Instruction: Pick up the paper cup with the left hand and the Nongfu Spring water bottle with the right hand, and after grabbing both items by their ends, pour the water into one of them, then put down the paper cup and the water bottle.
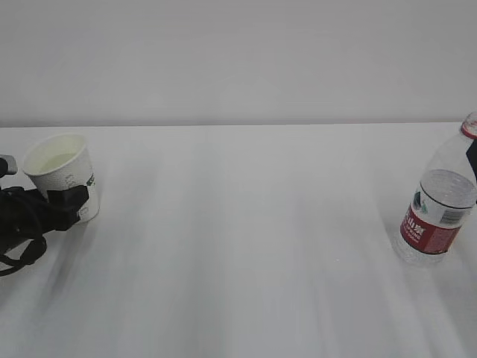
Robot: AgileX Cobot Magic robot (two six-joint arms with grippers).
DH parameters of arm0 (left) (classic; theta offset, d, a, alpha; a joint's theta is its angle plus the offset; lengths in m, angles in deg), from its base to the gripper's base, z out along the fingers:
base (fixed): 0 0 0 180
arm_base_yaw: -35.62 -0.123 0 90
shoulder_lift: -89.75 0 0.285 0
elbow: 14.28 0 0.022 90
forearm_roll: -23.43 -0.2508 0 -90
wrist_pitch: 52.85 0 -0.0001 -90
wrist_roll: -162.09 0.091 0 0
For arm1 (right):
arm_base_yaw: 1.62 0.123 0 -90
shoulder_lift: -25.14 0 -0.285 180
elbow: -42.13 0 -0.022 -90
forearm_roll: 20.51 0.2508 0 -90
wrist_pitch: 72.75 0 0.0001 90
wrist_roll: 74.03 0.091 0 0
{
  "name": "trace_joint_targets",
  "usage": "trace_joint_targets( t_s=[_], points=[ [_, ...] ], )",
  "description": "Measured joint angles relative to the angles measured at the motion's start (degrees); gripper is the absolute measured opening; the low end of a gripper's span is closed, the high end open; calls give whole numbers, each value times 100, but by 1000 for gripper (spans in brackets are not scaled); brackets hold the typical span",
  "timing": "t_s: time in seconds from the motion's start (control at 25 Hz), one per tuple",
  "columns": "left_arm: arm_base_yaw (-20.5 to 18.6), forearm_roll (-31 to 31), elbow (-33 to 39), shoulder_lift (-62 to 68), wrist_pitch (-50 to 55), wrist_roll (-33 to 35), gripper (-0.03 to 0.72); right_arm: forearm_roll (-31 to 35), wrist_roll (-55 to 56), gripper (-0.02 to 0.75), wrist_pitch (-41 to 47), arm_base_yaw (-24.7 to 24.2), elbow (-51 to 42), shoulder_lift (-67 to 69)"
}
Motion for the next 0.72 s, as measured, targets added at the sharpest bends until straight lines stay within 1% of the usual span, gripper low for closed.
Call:
trace_joint_targets(
  t_s=[0.72],
  points=[
    [0,23,0,0,0,18,465,0,-9,576,0,0,0,0]
  ],
)
